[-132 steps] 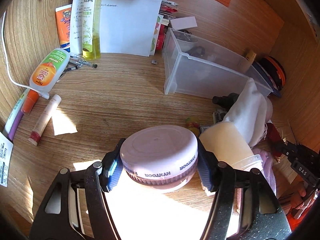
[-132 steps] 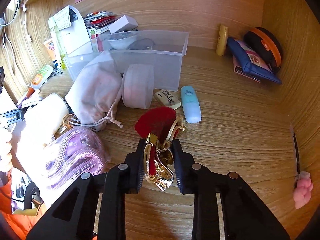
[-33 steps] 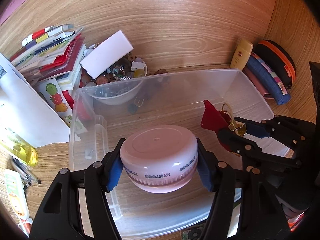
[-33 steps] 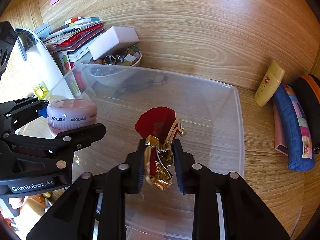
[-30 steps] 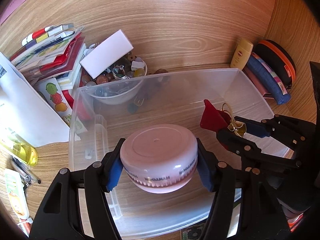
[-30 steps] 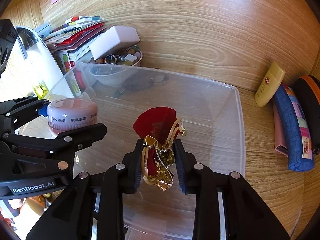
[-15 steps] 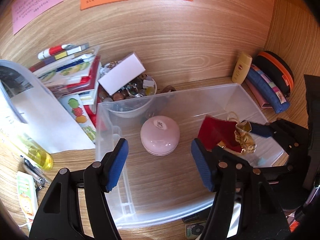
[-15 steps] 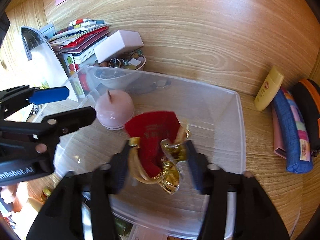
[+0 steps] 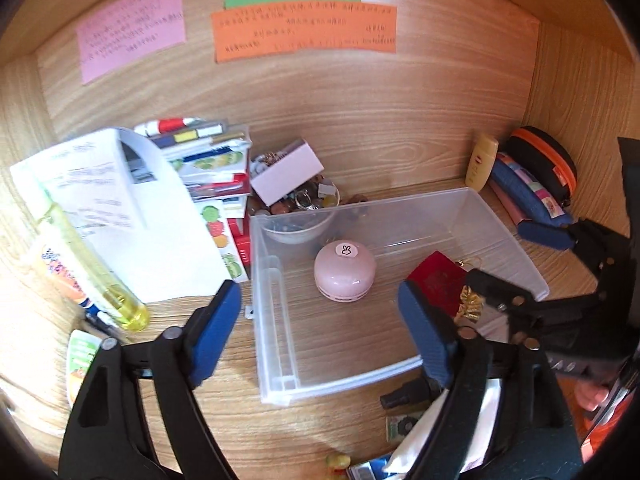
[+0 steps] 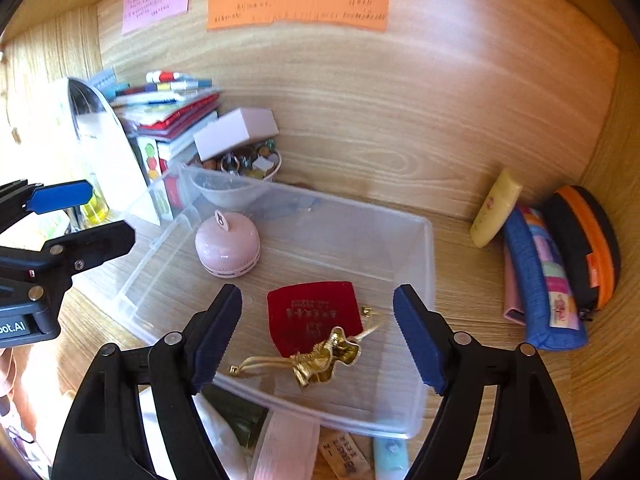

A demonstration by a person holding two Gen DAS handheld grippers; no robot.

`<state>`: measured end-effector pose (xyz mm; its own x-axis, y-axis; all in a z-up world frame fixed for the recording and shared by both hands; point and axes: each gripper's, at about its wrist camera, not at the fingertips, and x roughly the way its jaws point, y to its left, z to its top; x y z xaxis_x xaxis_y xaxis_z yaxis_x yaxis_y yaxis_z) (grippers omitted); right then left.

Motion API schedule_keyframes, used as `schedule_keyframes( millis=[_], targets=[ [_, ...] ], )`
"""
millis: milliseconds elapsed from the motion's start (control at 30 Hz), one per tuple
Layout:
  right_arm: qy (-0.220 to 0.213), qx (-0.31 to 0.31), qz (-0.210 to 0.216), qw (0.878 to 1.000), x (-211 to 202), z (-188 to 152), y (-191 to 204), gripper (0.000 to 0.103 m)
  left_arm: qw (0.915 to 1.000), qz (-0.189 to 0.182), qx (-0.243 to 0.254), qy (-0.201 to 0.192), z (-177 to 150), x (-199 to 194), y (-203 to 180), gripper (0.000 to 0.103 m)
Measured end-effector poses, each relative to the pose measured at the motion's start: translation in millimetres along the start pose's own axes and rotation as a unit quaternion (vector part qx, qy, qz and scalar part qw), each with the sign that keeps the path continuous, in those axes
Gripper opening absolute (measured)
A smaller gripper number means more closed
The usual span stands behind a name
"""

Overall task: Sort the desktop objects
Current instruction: 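Move left gripper to cream plastic tub while right gripper approaches white translucent roll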

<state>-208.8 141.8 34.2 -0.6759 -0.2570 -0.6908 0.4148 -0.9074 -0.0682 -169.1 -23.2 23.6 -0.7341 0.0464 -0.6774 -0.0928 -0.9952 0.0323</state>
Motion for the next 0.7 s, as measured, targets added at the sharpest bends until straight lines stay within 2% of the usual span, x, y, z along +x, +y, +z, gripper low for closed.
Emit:
schedule_keyframes(
  millis=[233, 400, 500, 700],
  targets=[
    [-0.029, 0.016, 0.005, 0.999, -39.8, -8.8, -10.4, 0.080, 0.9998, -0.005, 0.007, -0.015, -21.6, -32.1, 5.6, 0.086],
    [-0.041, 0.014, -0.010, 0.999, -59.6, -21.4, -11.4, 0.081, 0.9998, 0.003, 0.016, -0.014, -46.1, -48.2, 3.8, 0.089],
    [-0.041, 0.012, -0.016, 0.999, -67.2, -32.0, -13.2, 0.081, 0.9998, 0.007, 0.015, -0.009, -63.9, -56.0, 2.5, 0.089],
    [-0.029, 0.021, -0.004, 0.999, -74.9, -55.3, -18.4, 0.081, 0.9999, -0.010, -0.005, 0.001, -96.7, -70.1, -0.5, 0.089]
  ],
)
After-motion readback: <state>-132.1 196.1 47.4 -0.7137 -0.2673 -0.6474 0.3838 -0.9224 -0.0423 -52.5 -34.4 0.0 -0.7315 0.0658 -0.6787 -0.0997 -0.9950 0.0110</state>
